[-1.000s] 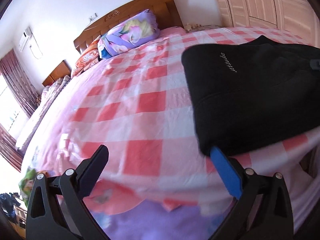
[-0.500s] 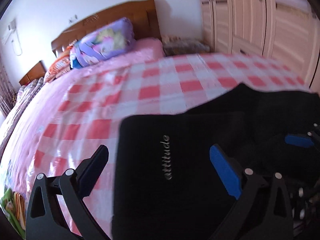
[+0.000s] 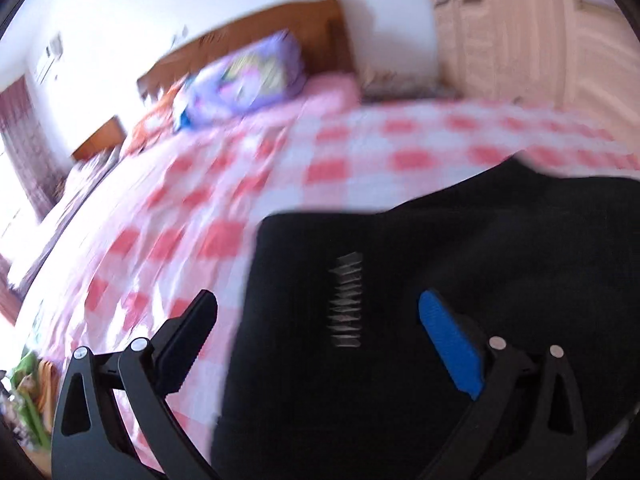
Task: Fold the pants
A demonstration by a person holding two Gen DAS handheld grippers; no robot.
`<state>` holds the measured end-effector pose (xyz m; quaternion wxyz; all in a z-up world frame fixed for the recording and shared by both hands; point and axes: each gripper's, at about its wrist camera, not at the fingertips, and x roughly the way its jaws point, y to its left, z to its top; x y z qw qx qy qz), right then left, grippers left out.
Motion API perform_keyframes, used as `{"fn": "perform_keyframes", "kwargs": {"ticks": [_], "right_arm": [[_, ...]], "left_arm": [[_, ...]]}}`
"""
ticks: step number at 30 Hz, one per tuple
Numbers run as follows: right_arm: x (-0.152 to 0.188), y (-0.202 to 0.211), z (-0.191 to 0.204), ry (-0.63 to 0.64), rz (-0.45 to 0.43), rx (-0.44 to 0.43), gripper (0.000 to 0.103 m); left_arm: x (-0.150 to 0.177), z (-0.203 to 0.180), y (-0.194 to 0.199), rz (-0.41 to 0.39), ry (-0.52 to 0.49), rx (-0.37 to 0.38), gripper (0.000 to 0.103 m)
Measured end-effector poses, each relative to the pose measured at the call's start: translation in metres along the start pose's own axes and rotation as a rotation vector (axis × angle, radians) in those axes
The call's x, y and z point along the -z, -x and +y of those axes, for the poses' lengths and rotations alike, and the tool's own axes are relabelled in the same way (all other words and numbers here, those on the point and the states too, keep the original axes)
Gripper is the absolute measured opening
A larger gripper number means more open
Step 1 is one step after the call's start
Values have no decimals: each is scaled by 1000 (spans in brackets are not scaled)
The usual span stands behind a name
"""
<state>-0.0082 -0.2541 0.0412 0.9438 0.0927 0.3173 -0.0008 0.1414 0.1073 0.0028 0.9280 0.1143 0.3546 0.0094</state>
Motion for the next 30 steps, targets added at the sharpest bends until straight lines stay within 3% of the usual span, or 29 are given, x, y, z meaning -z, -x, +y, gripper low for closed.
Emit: {"fn": "perform_keyframes", "kwargs": {"ticks": [2, 6, 11, 17, 23, 26, 27, 30], "right_arm": [[14, 25, -58, -178, -7, 40, 87], [44, 29, -109, -321, 67, 44, 87], [61, 1, -126, -407, 137, -49, 87], [48, -26, -128, -445, 149, -73, 89], [43, -36, -131, -469, 141, -85, 96], [47, -33, -127, -441, 129, -39, 77], [50, -32, -128, -457, 120, -46, 63], [59, -31, -137, -525, 83, -100, 45]], "left_arm": [[-1, -25, 16, -38, -27, 67, 101], [-1, -78, 20, -41, -119, 153, 101], [8, -119, 1, 10, -193, 154, 102], [9, -107, -16, 66, -135, 236, 102], [14, -106, -17, 77, -105, 265, 102], [15, -104, -19, 78, -94, 281, 102], [15, -104, -20, 78, -89, 287, 102], [16, -102, -21, 80, -73, 302, 102]]}}
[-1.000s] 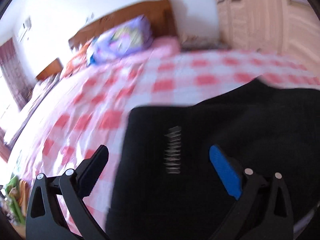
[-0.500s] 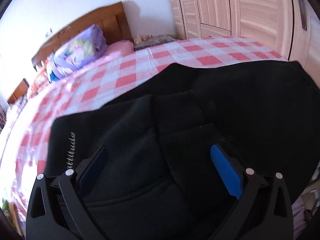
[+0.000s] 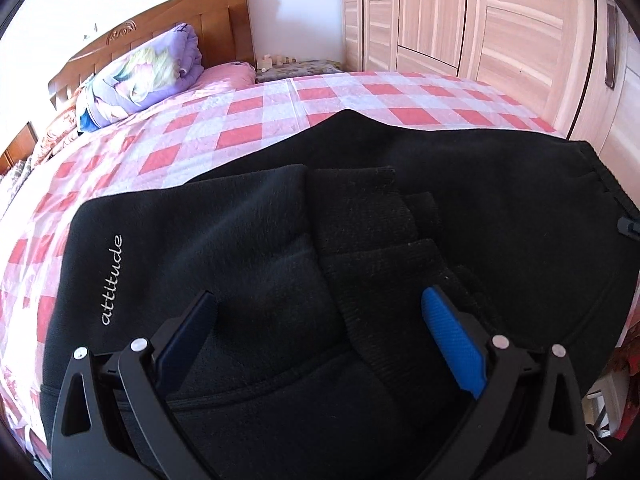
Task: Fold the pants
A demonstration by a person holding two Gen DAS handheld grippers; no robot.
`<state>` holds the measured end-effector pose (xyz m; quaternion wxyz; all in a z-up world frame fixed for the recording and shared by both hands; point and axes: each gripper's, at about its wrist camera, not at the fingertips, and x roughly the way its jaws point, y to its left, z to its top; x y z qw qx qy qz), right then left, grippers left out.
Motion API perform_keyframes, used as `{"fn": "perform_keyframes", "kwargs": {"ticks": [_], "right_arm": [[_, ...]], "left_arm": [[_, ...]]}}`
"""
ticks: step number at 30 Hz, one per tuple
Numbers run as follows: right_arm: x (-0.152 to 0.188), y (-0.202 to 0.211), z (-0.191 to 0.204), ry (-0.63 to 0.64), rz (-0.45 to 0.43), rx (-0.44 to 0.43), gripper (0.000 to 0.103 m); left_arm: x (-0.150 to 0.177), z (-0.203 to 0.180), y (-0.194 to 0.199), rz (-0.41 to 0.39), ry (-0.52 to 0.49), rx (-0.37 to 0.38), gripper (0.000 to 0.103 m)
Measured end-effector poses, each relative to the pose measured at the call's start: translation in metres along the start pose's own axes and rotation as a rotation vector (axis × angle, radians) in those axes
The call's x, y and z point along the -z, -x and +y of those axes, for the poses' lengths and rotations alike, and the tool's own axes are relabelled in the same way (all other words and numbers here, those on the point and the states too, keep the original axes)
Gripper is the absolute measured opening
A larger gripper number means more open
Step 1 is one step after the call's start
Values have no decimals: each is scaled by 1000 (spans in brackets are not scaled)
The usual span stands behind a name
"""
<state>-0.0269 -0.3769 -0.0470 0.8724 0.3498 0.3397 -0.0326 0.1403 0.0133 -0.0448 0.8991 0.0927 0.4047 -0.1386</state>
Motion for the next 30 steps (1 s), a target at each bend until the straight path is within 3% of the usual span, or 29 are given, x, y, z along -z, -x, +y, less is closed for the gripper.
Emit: {"fn": "perform_keyframes", "kwargs": {"ticks": [3, 6, 8, 10, 13, 14, 17, 20, 22, 24, 26, 30], "right_arm": [[3, 8, 3, -17, -68, -55, 35], [-3, 20, 27, 13, -146, -86, 34], [-9, 29, 66, 122, -202, -74, 34], [-9, 34, 107, 232, -233, -91, 34], [5, 32, 187, 478, -270, -111, 33], [14, 28, 213, 559, -273, -119, 33], [59, 5, 288, 805, -260, -135, 33], [133, -31, 339, 1072, -236, -99, 33], [175, -56, 353, 1210, -219, -52, 33], [210, -77, 353, 1320, -209, 8, 33], [237, -82, 347, 1412, -292, 79, 33], [246, -81, 342, 1473, -329, 118, 34]], "left_arm": [[0, 1, 0, -1, 4, 9, 102], [-1, 2, 2, 4, 7, 5, 102], [-2, 4, 8, 11, 7, -4, 102], [-5, 18, 28, -34, 38, -1, 102], [-11, 62, 51, -58, 180, 48, 102], [-13, 88, 60, -67, 258, 63, 102], [-18, 128, 75, -70, 339, 109, 101], [-20, 163, 74, -22, 429, 356, 101], [-19, 169, 66, 11, 443, 401, 101], [-18, 167, 54, 51, 432, 400, 101], [-14, 161, 39, 110, 433, 450, 101], [-14, 136, 22, 155, 374, 482, 101]]}}
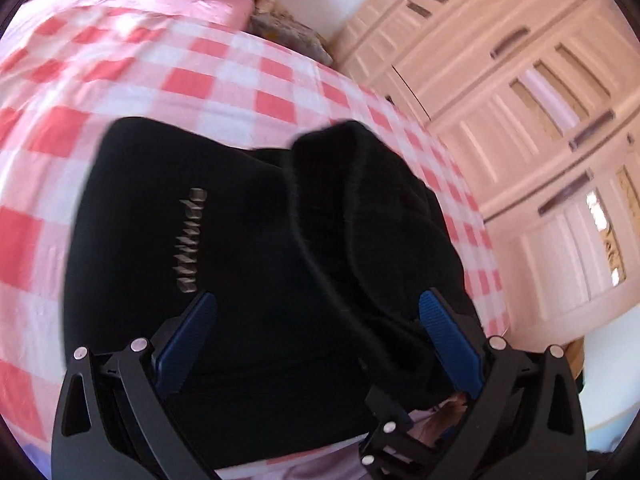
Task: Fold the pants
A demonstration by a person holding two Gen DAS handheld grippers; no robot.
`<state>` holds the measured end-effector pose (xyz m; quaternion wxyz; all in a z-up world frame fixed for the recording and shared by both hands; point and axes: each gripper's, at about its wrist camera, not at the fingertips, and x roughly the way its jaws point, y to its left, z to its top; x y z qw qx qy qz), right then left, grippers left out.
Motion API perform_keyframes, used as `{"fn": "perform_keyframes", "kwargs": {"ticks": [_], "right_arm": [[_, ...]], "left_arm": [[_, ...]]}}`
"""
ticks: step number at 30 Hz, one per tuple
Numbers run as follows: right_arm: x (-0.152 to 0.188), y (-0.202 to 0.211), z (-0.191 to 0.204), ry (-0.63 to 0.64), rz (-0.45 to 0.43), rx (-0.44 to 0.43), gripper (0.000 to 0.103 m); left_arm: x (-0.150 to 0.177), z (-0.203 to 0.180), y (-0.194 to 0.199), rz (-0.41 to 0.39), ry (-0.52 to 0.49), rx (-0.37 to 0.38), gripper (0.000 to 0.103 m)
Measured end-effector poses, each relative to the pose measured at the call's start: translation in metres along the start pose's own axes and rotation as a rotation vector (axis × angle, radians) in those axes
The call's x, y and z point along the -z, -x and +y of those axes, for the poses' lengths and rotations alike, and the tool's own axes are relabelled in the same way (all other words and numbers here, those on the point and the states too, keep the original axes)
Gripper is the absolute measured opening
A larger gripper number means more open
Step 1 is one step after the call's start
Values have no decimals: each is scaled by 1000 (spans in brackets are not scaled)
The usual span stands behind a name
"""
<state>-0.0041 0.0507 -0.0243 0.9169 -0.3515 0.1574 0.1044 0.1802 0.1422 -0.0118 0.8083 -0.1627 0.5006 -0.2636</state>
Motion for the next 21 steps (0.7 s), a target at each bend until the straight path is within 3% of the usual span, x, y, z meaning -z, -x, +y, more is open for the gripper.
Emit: {"fn": "perform_keyframes", "kwargs": {"ticks": [5, 7, 9, 12, 14, 17, 19, 21], "right_arm": [[-4, 1, 2, 19, 9, 8, 36], [-5, 8, -5, 1, 4, -33, 43], [-5, 21, -14, -16, -17, -90, 58], [9, 45, -46, -90, -25, -120, 65], [25, 50, -82, -228, 16, -164, 68], [69, 41, -161, -617, 122, -265, 82], [97, 27, -193, -772, 198, -254, 84], [117, 11, -209, -831, 290, -237, 86]], "left_arm": [[-9, -28, -34, 89, -85, -17, 101], [-15, -37, -46, 130, -126, -34, 101], [-21, -44, -56, 160, -147, -55, 101], [-27, -48, -64, 183, -153, -78, 101], [-28, -51, -65, 184, -161, -85, 101], [-24, -63, -70, 177, -196, -118, 101], [-22, -72, -75, 174, -234, -166, 101], [-19, -82, -82, 173, -302, -248, 96]]}}
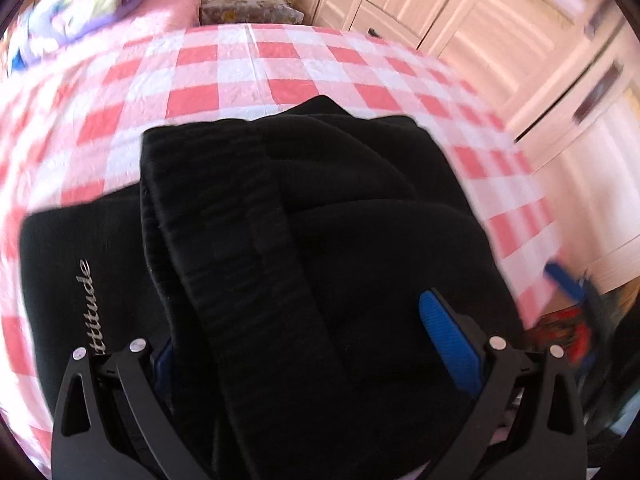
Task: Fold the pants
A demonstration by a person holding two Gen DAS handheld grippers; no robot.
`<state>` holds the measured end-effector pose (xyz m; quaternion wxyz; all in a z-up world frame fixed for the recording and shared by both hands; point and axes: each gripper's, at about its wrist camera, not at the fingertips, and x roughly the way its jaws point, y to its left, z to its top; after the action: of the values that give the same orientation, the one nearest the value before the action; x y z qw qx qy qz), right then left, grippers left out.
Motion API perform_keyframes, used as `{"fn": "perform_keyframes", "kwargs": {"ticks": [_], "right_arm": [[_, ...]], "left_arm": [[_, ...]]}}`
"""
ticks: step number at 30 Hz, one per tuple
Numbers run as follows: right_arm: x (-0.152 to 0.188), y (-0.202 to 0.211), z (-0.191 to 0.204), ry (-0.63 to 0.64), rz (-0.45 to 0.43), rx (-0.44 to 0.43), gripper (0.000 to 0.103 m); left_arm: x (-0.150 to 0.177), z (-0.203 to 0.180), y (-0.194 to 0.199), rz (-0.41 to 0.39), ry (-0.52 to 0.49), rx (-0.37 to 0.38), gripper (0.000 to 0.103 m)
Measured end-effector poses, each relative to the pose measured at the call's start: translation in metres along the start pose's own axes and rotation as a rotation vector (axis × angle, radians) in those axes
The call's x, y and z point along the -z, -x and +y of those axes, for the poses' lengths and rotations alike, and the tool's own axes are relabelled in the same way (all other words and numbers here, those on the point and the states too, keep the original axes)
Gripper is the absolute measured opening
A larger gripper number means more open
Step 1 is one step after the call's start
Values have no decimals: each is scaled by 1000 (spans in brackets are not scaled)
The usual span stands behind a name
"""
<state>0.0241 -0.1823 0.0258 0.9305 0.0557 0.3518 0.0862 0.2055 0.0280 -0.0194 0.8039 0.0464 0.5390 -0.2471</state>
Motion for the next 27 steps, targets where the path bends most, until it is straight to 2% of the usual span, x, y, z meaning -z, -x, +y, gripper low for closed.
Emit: {"fn": "perform_keyframes", "kwargs": {"ticks": [1, 2, 3, 4, 5, 6, 8, 12, 15, 17, 20, 22, 25, 27], "right_arm": [[-1, -7, -10, -24, 26, 3, 87], [-2, -11, -14, -33, 41, -6, 87], [1, -12, -15, -34, 48, -8, 87], [6, -13, -23, -32, 45, -7, 87], [9, -11, -19, -26, 40, -8, 87], [8, -12, -17, -24, 40, -15, 87], [18, -11, -16, -30, 39, -28, 87], [17, -15, -7, -51, 31, -27, 87], [19, 0, -10, -76, -20, -90, 87], [27, 11, -5, -48, -33, -111, 87], [49, 17, 13, 51, -16, -130, 87], [61, 14, 26, 111, 5, -118, 87], [67, -6, 46, 203, 40, 11, 87], [68, -13, 56, 244, 60, 5, 86]], "left_arm": [[1, -8, -4, 6, -50, -67, 92], [3, -12, -4, 1, -74, -93, 87], [5, -13, -1, -16, -82, -103, 74], [6, -13, 6, -41, -76, -120, 66], [5, -10, 16, -67, -57, -106, 54], [6, -7, 27, -90, -42, -81, 46], [5, -7, 44, -123, -40, -54, 42], [3, -21, 55, -149, -59, -62, 38], [-2, -24, 64, -165, -34, -10, 37], [-8, -25, 71, -165, -14, 34, 37], [-16, -32, 78, -156, -11, 54, 37], [-22, -37, 81, -141, -6, 65, 37], [-30, -44, 88, -131, -7, 96, 37], [-36, -45, 97, -134, 4, 130, 36]]}}
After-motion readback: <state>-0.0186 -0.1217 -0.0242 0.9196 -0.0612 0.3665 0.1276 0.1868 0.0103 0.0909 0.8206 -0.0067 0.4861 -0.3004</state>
